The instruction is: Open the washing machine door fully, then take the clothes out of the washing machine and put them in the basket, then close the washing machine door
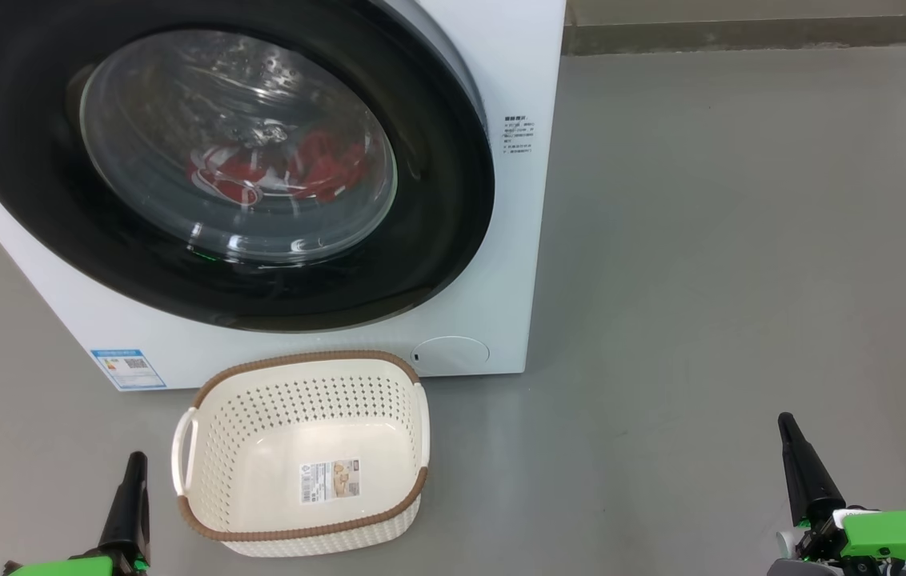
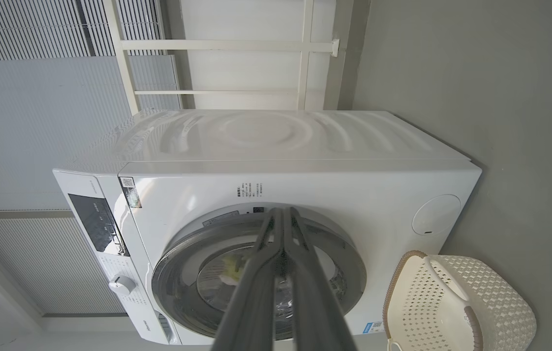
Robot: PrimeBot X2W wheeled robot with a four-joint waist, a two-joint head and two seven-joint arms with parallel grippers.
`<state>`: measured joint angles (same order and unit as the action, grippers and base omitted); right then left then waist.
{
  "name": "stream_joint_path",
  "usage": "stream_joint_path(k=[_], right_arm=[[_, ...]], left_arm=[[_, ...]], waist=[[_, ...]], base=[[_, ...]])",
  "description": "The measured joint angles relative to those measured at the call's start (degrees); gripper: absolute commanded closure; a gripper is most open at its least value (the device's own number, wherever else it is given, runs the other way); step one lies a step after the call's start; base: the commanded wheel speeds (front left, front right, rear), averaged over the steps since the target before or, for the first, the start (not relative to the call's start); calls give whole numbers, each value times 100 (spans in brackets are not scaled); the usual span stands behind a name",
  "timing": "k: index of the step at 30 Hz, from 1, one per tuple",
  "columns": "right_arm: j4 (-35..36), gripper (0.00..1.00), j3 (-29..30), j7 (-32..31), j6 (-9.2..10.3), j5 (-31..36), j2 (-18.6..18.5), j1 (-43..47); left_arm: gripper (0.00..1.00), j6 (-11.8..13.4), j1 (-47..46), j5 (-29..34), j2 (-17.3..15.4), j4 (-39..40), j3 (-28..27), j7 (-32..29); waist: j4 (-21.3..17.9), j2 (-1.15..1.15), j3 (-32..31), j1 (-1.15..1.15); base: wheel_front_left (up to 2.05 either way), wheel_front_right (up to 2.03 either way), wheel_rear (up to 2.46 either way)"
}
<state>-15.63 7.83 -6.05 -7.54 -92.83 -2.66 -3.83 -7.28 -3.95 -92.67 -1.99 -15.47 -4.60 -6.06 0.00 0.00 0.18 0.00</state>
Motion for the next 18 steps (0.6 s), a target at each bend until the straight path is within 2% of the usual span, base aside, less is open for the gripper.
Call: stream_joint_path(k=[18], right_arm=[[0,100,1,0,0,0,0,0]], left_arm=[[100,0,0,1,1,0,-2,0]], waist=[[0,0,0,0]], base=[[0,0,0]])
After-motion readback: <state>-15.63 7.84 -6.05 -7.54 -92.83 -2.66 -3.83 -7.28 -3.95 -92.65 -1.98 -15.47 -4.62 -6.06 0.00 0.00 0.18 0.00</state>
